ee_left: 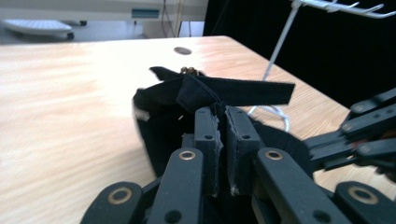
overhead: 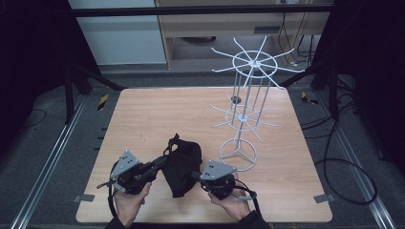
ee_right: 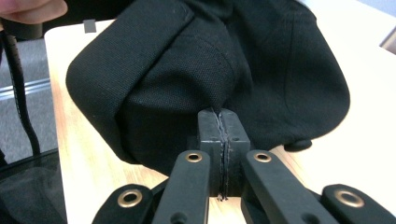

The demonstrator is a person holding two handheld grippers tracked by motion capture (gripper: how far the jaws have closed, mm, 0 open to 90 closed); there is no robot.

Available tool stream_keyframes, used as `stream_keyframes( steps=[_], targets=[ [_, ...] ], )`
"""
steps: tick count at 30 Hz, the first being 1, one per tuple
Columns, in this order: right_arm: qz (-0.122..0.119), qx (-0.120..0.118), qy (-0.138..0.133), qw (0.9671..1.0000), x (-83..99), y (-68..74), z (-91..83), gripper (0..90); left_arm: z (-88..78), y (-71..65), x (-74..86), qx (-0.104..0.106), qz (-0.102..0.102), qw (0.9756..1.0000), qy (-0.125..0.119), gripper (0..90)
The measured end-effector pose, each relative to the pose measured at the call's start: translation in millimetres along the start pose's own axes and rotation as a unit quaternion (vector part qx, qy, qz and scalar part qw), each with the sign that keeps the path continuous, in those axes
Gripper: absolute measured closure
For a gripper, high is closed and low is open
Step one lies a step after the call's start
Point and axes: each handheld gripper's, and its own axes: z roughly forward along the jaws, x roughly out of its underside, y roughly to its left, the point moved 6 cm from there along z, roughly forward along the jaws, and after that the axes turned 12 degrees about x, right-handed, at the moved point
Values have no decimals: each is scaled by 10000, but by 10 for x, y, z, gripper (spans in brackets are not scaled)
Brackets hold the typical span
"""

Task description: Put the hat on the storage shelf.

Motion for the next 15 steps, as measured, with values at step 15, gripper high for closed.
stream_keyframes(
  steps=[15],
  targets=[
    [-18, -161, 97, 9998, -268, 212, 312, 837, -198, 428, 394, -559, -261, 9966, 541, 839]
  ],
)
